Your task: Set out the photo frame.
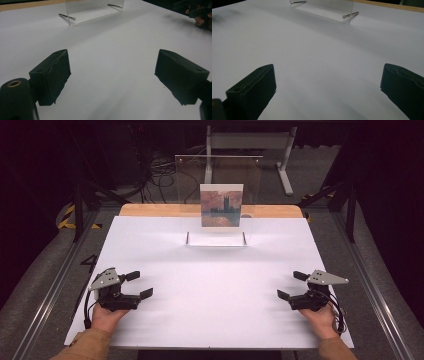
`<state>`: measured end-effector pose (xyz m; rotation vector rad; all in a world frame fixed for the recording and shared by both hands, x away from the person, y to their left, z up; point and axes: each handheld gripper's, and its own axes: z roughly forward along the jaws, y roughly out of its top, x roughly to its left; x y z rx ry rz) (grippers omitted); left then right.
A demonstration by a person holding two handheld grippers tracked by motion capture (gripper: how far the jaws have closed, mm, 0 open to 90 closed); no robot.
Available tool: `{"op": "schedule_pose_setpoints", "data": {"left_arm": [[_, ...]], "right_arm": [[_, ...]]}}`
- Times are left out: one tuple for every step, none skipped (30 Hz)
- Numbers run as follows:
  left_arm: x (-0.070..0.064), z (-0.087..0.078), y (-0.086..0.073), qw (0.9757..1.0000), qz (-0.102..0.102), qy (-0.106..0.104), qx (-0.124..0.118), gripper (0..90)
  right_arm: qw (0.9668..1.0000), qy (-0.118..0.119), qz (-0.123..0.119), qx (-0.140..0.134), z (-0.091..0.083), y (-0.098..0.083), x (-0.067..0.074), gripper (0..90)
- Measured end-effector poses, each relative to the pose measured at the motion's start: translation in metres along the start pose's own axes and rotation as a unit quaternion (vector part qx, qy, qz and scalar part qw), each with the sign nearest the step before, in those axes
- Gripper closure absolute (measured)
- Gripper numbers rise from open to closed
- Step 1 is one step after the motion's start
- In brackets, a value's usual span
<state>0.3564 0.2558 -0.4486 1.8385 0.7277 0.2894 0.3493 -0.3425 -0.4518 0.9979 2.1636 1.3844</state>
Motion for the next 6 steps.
{"op": "schedule_pose_setpoints", "data": {"left_arm": [[-0.0001, 0.0004, 0.0001, 1.0000, 0.002, 0.000, 0.000, 12.9], [-0.0003, 0.0008, 0.0001, 1.0000, 0.003, 0.001, 0.000, 12.9], [-0.0002, 0.0012, 0.0003, 1.0000, 0.008, 0.002, 0.001, 12.9], [-0.0014, 0.0017, 0.0002, 1.0000, 0.001, 0.003, 0.001, 12.9], [-0.0012, 0.0018, 0.0007, 0.9999, 0.005, 0.005, 0.007, 13.1], [-0.0015, 0.0025, 0.0006, 1.0000, 0.005, 0.003, 0.006, 13.1]], "right_arm": [[1.0000, -0.001, -0.002, -0.002, -0.0004, 0.0003, 0.0001, 0.4], [1.0000, -0.002, -0.002, -0.003, -0.0005, 0.0008, 0.0004, 0.4], [1.0000, -0.003, -0.004, -0.004, -0.0010, 0.0013, 0.0007, 0.4], [1.0000, -0.003, -0.005, -0.005, -0.0016, 0.0019, 0.0010, 0.5], [1.0000, -0.001, -0.004, -0.006, -0.0020, 0.0027, 0.0015, 0.9], [1.0000, -0.001, -0.004, -0.006, -0.0024, 0.0033, 0.0021, 1.6]]}}
